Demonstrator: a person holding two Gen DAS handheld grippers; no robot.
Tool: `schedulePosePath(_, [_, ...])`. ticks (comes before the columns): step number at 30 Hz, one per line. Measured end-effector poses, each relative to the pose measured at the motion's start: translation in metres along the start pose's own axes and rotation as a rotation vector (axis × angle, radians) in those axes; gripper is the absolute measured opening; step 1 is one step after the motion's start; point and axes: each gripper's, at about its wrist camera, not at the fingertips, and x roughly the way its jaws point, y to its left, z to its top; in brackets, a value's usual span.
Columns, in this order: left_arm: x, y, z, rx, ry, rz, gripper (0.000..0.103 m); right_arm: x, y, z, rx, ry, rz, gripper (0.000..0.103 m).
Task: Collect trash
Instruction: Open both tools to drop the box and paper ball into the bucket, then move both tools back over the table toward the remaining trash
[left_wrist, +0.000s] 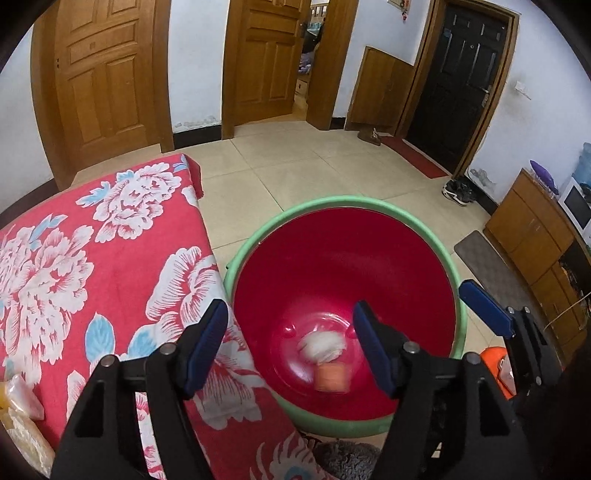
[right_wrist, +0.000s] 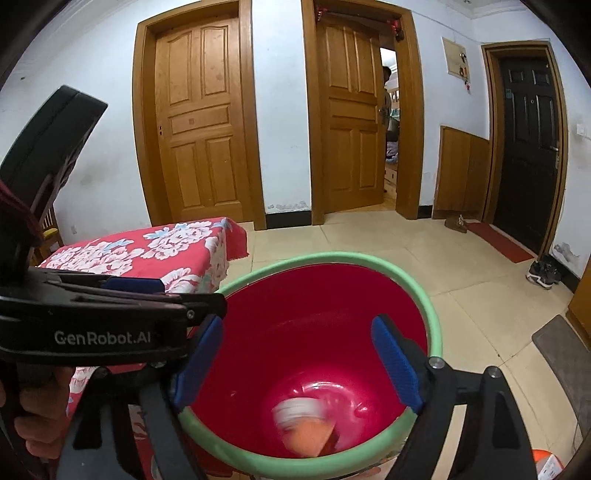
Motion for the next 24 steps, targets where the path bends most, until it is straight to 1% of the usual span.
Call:
schedulePosePath(5, [-0.006,0.001,0.002,-0.004,-0.010,0.017,0.073,-0.002,0.000,0.002,0.006,0.003,-0.002,0.089])
schedulePosePath(12, [-0.025,0.004,-0.002,-0.010,-0.037,0.054,0.073,-0.017,0.005,0.003,0.045,0.011,0.003,0.089])
schedulePosePath(19, [-0.054,0.009,-0.010,0.005,-0.072,0.077,0.075,-0.042,0.017,0.008,0.089,0.013,-0.011,0.090])
schedulePosePath(24, [-0.080,0.019,-0.018,0.022,-0.100,0.116,0.075,-0.057,0.031,0.008,0.112,0.020,-0.026,0.090])
